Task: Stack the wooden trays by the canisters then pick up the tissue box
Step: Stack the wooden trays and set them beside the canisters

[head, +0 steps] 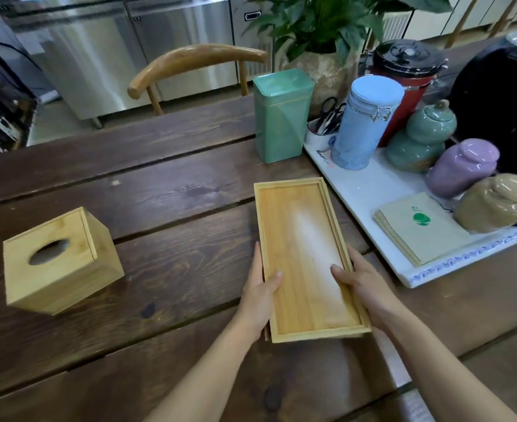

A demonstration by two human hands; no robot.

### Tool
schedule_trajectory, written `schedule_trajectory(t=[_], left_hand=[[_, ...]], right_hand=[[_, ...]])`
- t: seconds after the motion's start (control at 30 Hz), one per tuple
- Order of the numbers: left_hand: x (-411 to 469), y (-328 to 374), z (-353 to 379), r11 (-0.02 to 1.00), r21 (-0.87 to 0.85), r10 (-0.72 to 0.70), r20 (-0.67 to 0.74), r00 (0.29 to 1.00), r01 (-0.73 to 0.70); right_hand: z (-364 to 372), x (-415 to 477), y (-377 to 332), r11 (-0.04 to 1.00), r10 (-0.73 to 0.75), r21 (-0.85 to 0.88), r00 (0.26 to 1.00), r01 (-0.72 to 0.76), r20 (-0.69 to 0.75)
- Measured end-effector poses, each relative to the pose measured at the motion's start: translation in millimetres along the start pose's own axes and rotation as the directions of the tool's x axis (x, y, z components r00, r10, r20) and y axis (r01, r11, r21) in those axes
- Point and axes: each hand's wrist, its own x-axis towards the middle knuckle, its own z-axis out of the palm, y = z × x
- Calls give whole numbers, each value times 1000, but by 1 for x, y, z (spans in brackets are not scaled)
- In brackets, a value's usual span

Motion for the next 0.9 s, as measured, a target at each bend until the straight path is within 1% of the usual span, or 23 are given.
schedule_trajectory(t=[0.23,0.3,0.4,0.47,0.53,0.63,0.67,0.73,0.8,0.83,0.9], left_hand=[[44,10,22,999,-38,20,-71,997,-23],[52,14,33,997,-68,41,-96,994,-48],[61,16,45,994,-96,31,-149,988,-46],[65,14,51,995,-92,32,-171,985,-48],[66,13,52,996,-81,33,-185,982,-48],[61,9,50,995,-57,67,-181,981,-78],[58,7,50,995,-46,85,-168,982,-94],[56,2,52,994,-29,101,-149,984,-107],[62,-1,56,995,-21,98,-155,983,-102],[65,-1,58,995,-23,88,-156,984,-92],[71,1,60,996,-46,69,-160,985,-77]], right_hand=[[-20,44,-35,992,-34,-123,999,35,15],[-27,56,-44,975,-47,-217,999,46,-2],[-33,69,-60,892,-98,-446,994,69,-42],[-35,73,-68,857,-104,-510,994,70,-39],[-38,69,-70,855,-117,-512,993,84,-33],[-45,55,-60,860,-190,-490,980,142,-50],[-50,48,-55,869,-203,-466,979,168,-24],[-58,38,-44,905,-157,-388,984,176,80],[-62,35,-33,910,-89,-391,986,140,144],[-63,37,-27,902,-83,-411,988,129,129],[-60,38,-23,888,-136,-434,988,153,71]])
